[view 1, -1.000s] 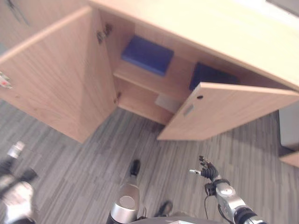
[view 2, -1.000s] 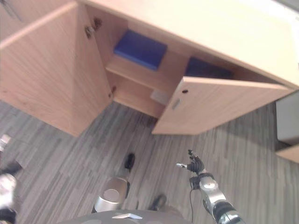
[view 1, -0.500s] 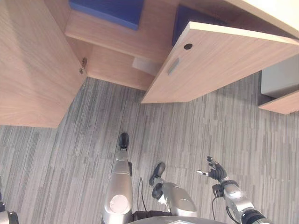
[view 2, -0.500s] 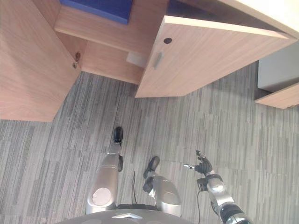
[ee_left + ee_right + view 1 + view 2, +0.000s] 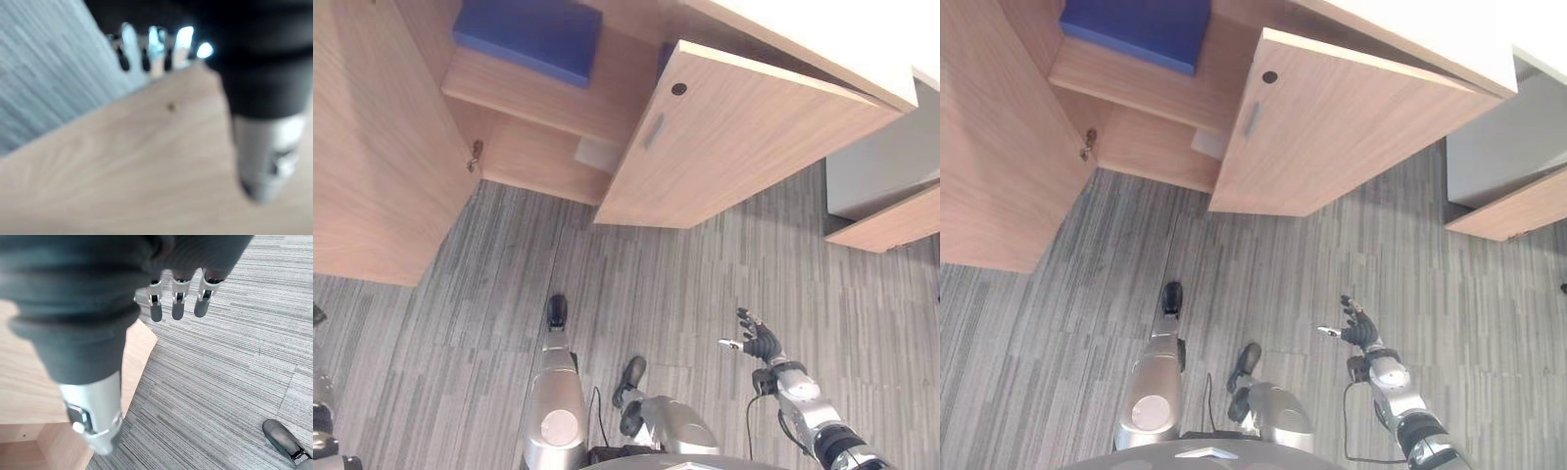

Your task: Put the empty folder in the office cabinet

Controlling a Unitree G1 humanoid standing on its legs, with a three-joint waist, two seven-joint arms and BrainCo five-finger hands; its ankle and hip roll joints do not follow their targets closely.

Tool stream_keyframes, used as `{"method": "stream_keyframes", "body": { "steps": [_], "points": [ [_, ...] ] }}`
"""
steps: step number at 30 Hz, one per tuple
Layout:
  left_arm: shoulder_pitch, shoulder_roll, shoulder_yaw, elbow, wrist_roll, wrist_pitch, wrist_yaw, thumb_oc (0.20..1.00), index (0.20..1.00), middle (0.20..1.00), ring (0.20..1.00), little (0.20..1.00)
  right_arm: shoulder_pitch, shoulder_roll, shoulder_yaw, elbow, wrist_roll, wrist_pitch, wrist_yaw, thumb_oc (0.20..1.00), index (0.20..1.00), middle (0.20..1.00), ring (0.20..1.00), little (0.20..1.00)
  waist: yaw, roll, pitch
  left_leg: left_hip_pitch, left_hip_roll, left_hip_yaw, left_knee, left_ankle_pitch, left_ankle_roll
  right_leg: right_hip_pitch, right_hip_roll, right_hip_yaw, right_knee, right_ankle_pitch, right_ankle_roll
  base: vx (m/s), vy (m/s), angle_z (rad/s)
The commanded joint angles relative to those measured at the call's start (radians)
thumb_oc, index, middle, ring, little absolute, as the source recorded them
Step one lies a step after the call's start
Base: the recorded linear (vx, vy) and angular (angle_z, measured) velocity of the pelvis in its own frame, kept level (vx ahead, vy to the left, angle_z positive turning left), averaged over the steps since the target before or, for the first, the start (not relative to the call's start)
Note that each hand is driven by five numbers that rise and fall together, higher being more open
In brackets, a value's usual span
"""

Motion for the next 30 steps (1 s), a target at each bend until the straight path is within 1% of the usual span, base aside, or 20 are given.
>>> {"method": "stream_keyframes", "body": {
  "steps": [1,2,3,4,5,6,10,12,14,18,20,21,22,23,26,30],
  "points": [
    [-0.006,-0.070,-0.129,0.018,0.016,-0.054,-0.083,1.000,1.000,1.000,1.000,1.000,0.028,-0.078,-0.045,-0.013,0.017,-0.004,0.007,1.000,1.000,1.000,1.000,1.000,-0.034,0.115,-0.095,0.222,0.012,0.040,-0.117,-0.219,-0.021,-0.047,-0.028,0.042,0.116,-0.035,0.043,0.00,0.010,-0.05],
    [-0.006,-0.084,-0.141,0.019,0.021,-0.058,-0.083,1.000,1.000,1.000,1.000,1.000,0.032,-0.076,-0.047,-0.014,0.009,-0.003,0.003,1.000,1.000,1.000,1.000,1.000,-0.042,0.120,-0.100,0.227,0.010,0.041,-0.118,-0.219,-0.021,-0.047,-0.027,0.046,0.115,-0.035,0.041,-0.06,0.025,-0.04],
    [-0.008,-0.103,-0.159,0.019,0.019,-0.062,-0.084,1.000,1.000,1.000,1.000,1.000,0.039,-0.075,-0.050,-0.013,0.004,-0.005,-0.007,1.000,1.000,1.000,1.000,1.000,-0.050,0.129,-0.106,0.220,0.009,0.054,-0.114,-0.200,-0.017,-0.057,-0.028,0.043,0.112,-0.021,0.031,0.00,0.020,-0.08],
    [-0.008,-0.108,-0.164,0.020,0.020,-0.064,-0.087,1.000,1.000,1.000,1.000,1.000,0.042,-0.075,-0.050,-0.011,0.007,-0.006,-0.011,1.000,1.000,1.000,1.000,1.000,-0.054,0.133,-0.112,0.233,0.008,0.044,-0.119,-0.217,-0.022,-0.049,-0.027,0.053,0.114,-0.035,0.038,-0.07,0.016,-0.17],
    [-0.011,-0.125,-0.180,0.021,0.022,-0.068,-0.084,1.000,1.000,1.000,1.000,1.000,0.046,-0.073,-0.054,-0.010,0.004,-0.006,-0.025,1.000,1.000,1.000,1.000,1.000,-0.062,0.142,-0.116,0.225,0.007,0.057,-0.113,-0.200,-0.019,-0.058,-0.028,0.050,0.111,-0.021,0.027,-0.01,0.025,-0.18],
    [-0.012,-0.144,-0.196,0.020,0.016,-0.065,-0.086,1.000,1.000,1.000,1.000,1.000,0.052,-0.075,-0.065,-0.009,0.003,-0.006,-0.038,1.000,1.000,1.000,1.000,1.000,-0.073,0.154,-0.126,0.232,0.004,0.059,-0.112,-0.201,-0.021,-0.057,-0.028,0.056,0.109,-0.023,0.025,-0.07,0.027,-0.15],
    [-0.004,-0.194,-0.228,0.021,0.012,-0.048,-0.122,1.000,1.000,1.000,1.000,1.000,0.068,-0.075,-0.088,-0.008,-0.002,-0.010,-0.061,1.000,1.000,1.000,1.000,1.000,-0.097,0.183,-0.150,0.251,-0.001,0.066,-0.116,-0.198,-0.024,-0.048,-0.027,0.071,0.102,-0.027,0.020,0.01,0.021,-0.24],
    [0.003,-0.229,-0.250,0.024,-0.008,-0.042,-0.120,1.000,1.000,1.000,1.000,1.000,0.080,-0.075,-0.099,-0.010,-0.002,-0.008,-0.075,1.000,1.000,1.000,1.000,1.000,-0.109,0.198,-0.165,0.260,-0.005,0.071,-0.117,-0.198,-0.025,-0.042,-0.028,0.078,0.095,-0.027,0.018,0.04,0.026,-0.10],
    [0.010,-0.260,-0.268,0.036,0.008,-0.033,-0.154,1.000,1.000,1.000,1.000,1.000,0.090,-0.076,-0.112,-0.006,0.005,-0.006,-0.082,1.000,1.000,1.000,1.000,1.000,-0.121,0.211,-0.180,0.270,-0.007,0.077,-0.118,-0.197,-0.027,-0.035,-0.028,0.085,0.090,-0.028,0.016,0.06,0.025,-0.24],
    [0.021,-0.325,-0.316,0.041,0.027,-0.019,-0.164,1.000,1.000,1.000,1.000,1.000,0.111,-0.069,-0.137,-0.011,-0.008,0.012,-0.086,1.000,1.000,1.000,1.000,1.000,-0.153,0.229,-0.211,0.296,-0.010,0.099,-0.123,-0.196,-0.032,-0.023,-0.027,0.101,0.081,-0.028,0.012,0.08,0.028,-0.31],
    [0.017,-0.342,-0.334,0.042,0.039,0.001,-0.166,1.000,1.000,1.000,1.000,1.000,0.120,-0.067,-0.144,-0.015,-0.013,0.022,-0.089,1.000,1.000,1.000,1.000,1.000,-0.172,0.238,-0.225,0.308,-0.011,0.112,-0.124,-0.196,-0.033,-0.020,-0.028,0.109,0.079,-0.028,0.011,0.07,0.022,-0.08],
    [0.017,-0.342,-0.334,0.042,0.039,0.001,-0.166,1.000,1.000,1.000,1.000,1.000,0.120,-0.067,-0.144,-0.015,-0.013,0.022,-0.089,1.000,1.000,1.000,1.000,1.000,-0.172,0.238,-0.225,0.308,-0.011,0.112,-0.124,-0.196,-0.033,-0.020,-0.028,0.109,0.079,-0.028,0.011,0.06,0.012,-0.22],
    [0.015,-0.352,-0.341,0.045,0.046,0.015,-0.155,1.000,1.000,1.000,1.000,1.000,0.124,-0.067,-0.145,-0.014,-0.020,0.025,-0.090,1.000,1.000,1.000,1.000,1.000,-0.180,0.242,-0.232,0.314,-0.012,0.118,-0.124,-0.197,-0.033,-0.016,-0.029,0.113,0.079,-0.029,0.011,0.08,0.029,-0.54],
    [0.009,-0.362,-0.352,0.051,0.032,0.020,-0.151,1.000,1.000,1.000,1.000,1.000,0.131,-0.066,-0.149,-0.016,-0.031,0.031,-0.089,1.000,1.000,1.000,1.000,1.000,-0.194,0.248,-0.240,0.323,-0.013,0.127,-0.124,-0.199,-0.033,-0.014,-0.029,0.119,0.079,-0.030,0.010,0.10,0.040,-0.65],
    [-0.014,-0.367,-0.369,0.069,0.033,0.014,-0.141,1.000,1.000,1.000,1.000,1.000,0.139,-0.068,-0.146,-0.003,-0.047,0.028,-0.084,1.000,1.000,1.000,1.000,1.000,-0.220,0.260,-0.255,0.344,-0.014,0.145,-0.126,-0.205,-0.032,-0.006,-0.030,0.129,0.077,-0.031,0.011,0.09,0.042,-0.42],
    [-0.055,-0.359,-0.379,0.082,0.045,0.021,-0.110,1.000,1.000,1.000,1.000,1.000,0.150,-0.072,-0.141,0.001,-0.069,0.037,-0.076,1.000,1.000,1.000,1.000,1.000,-0.251,0.272,-0.270,0.369,-0.018,0.163,-0.132,-0.211,-0.031,0.006,-0.034,0.139,0.071,-0.029,0.015,0.08,0.031,-0.15]
  ]
}}
